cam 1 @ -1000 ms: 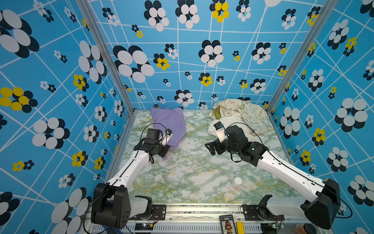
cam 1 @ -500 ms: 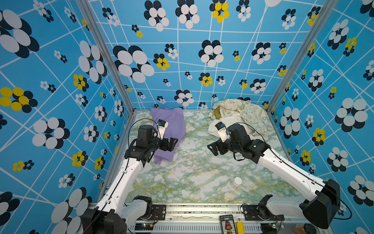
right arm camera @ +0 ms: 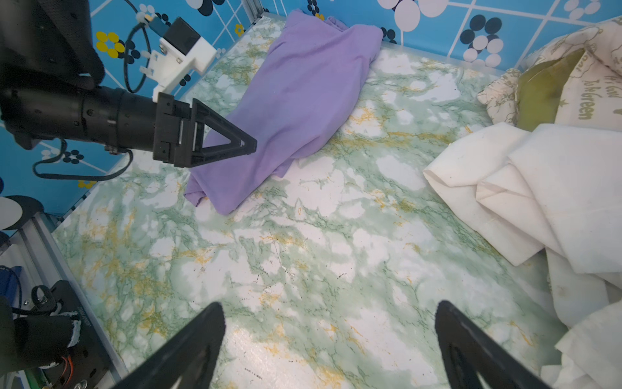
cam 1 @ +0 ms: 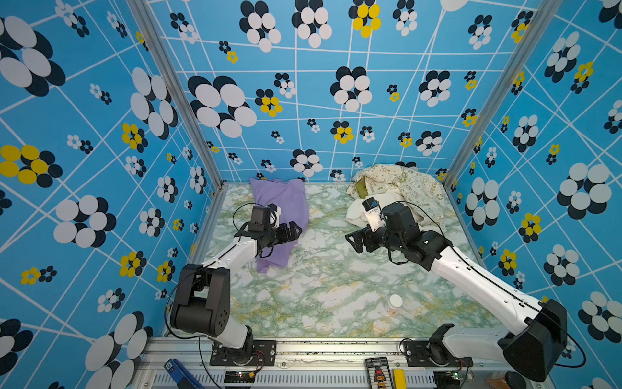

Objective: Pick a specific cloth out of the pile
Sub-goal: 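Lay the purple cloth flat on the table with the left gripper and release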

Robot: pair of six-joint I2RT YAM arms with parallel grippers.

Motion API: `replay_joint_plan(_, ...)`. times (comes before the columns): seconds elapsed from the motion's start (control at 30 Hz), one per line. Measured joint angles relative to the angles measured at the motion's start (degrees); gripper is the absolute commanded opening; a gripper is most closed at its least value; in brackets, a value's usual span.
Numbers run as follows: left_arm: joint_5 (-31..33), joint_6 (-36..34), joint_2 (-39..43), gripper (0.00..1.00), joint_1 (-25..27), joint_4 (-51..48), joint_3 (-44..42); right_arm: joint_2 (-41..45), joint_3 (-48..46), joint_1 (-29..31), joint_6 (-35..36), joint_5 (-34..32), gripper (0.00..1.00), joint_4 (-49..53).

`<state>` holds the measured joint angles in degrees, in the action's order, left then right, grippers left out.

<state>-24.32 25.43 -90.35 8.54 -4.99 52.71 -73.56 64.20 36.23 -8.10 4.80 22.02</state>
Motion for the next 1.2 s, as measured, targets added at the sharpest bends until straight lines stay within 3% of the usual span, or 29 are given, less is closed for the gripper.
replay_joint_plan(0.3, -0.7, 2.7, -10.4, 0.99, 0.1, 4.9, 9.9, 0.0, -0.4, -0.4, -0.8, -0.2, 0.99, -0.9)
replay_joint_plan(0.57, -1.9, 3.7, -16.0, 0.99, 0.2, 5.5, 11.1, 0.2, -2.3, -0.7, -1.2, -0.3, 0.99, -1.7)
replay_joint_plan(1.2, -3.7, 2.3, -13.7, 0.99, -2.3, -1.6, 7.0, 2.1, -5.0, -1.6, -1.8, -1.3, 0.99, -1.7)
